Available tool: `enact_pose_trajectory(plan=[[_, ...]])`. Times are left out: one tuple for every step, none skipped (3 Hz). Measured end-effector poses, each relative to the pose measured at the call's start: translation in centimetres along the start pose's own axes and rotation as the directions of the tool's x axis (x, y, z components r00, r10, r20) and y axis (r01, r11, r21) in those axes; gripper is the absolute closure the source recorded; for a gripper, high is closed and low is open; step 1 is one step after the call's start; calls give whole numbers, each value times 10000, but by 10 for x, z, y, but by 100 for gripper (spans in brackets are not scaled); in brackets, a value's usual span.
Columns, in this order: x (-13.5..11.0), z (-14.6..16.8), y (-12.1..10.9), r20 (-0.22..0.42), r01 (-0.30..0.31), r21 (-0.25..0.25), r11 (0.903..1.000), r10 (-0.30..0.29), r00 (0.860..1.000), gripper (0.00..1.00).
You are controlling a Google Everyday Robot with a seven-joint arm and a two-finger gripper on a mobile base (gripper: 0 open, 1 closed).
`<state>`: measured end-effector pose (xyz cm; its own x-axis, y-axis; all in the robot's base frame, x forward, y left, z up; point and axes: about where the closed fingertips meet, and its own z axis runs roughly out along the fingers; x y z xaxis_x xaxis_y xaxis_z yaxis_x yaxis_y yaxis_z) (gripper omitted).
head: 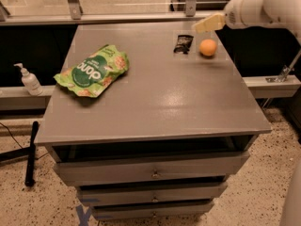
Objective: Move rxbar chocolate near orange
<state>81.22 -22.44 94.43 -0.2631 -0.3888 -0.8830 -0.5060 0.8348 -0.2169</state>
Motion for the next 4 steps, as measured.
enact_pose_trajectory(plan=[[1, -39, -27, 741, -577, -112, 9983, 584, 9955, 0], [19, -76, -39, 885, -1157, -647, 9912, 1212, 9887, 0], [40, -111, -42, 975, -1655, -1570, 9736, 1821, 9784, 0], [43, -113, -32, 778, -1676, -1966, 9660, 1858, 9795, 0]])
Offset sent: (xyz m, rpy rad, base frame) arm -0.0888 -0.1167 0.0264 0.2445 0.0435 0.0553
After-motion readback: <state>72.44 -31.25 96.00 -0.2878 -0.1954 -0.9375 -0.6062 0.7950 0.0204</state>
